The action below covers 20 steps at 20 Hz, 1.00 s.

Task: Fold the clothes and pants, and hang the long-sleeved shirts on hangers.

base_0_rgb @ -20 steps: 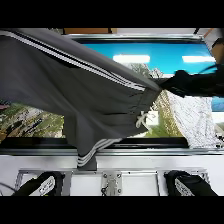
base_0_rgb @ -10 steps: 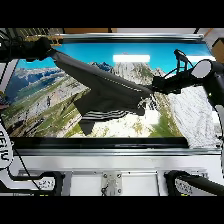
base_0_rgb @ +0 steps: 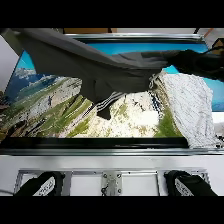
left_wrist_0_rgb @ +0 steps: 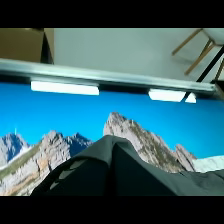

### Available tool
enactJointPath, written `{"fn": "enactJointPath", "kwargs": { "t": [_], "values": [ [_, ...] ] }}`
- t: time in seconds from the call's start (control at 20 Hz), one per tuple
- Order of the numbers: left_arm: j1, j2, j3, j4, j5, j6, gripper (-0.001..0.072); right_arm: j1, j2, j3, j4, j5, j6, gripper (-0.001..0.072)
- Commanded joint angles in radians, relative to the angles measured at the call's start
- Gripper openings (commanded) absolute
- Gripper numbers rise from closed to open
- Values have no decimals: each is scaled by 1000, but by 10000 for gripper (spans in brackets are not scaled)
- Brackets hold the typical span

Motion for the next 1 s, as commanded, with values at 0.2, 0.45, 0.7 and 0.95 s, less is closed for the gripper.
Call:
{"fn": "enactJointPath", "kwargs": {
  "t": [0.2,0.45,0.7,0.95],
  "values": [
    [8,383,-1,3,95,3,4,0,299,6,78,-14,46,16],
    [8,445,-1,6,173,3,3,0,299,5,93,111,186,16],
    [3,197,-2,2,27,3,3,55,69,-59,159,305,198,16],
    [-117,-205,-1,6,29,56,3,74,-221,-102,-92,302,177,16]
  ]
}}
